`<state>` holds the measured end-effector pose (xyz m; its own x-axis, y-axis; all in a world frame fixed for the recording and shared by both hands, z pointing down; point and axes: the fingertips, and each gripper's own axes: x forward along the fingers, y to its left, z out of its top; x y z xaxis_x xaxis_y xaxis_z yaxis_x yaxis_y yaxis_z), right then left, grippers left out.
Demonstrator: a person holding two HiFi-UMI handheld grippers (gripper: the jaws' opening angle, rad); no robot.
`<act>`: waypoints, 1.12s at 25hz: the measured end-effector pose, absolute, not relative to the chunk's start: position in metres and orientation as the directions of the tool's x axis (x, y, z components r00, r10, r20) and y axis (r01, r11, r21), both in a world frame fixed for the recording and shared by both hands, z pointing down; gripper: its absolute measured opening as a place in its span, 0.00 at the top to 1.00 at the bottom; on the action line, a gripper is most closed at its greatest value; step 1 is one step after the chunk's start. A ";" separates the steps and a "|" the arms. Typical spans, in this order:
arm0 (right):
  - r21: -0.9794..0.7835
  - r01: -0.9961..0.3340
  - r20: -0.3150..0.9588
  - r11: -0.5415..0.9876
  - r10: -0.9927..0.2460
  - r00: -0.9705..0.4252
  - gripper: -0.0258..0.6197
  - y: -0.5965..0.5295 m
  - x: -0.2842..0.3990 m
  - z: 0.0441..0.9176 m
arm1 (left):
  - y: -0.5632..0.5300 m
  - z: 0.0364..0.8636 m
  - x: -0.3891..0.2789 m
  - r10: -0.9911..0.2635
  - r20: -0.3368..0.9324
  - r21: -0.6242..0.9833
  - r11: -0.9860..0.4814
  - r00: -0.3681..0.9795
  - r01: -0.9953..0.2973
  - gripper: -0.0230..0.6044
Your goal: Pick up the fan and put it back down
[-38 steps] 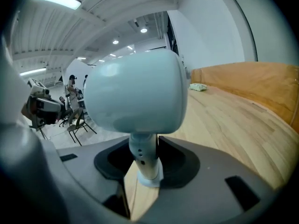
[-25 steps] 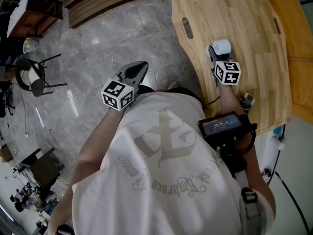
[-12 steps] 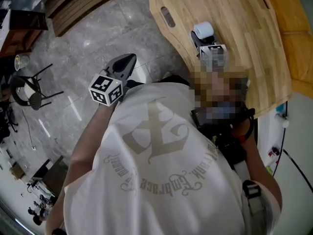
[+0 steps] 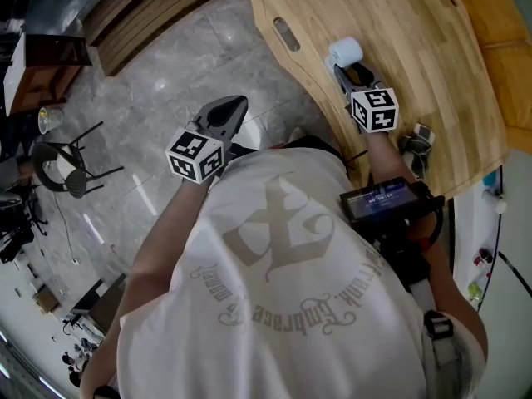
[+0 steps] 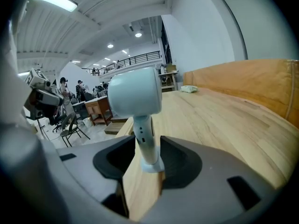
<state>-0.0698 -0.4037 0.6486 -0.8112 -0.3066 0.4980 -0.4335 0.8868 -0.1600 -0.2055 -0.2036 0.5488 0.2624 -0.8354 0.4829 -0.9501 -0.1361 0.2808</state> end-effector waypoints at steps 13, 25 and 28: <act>-0.212 -0.580 0.511 0.787 -0.417 -0.752 0.90 -0.357 -0.016 0.629 | -0.189 0.546 -0.195 -0.816 0.451 0.299 -0.245 0.363 -0.922 0.95; -0.299 -0.511 0.344 0.806 -0.409 -0.845 0.94 -0.224 -0.057 0.545 | -0.124 0.532 -0.209 -0.784 0.402 0.319 -0.364 0.473 -0.875 0.95; -0.304 -0.490 0.293 0.817 -0.410 -0.864 0.94 -0.197 -0.059 0.525 | -0.108 0.530 -0.203 -0.774 0.390 0.320 -0.394 0.499 -0.862 0.95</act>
<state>-0.0594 -0.1969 0.5250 -0.8639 -0.4096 0.2930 -0.4904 0.8167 -0.3042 -0.2027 -0.1078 0.5297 0.4987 -0.7739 0.3904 -0.8616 -0.3936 0.3205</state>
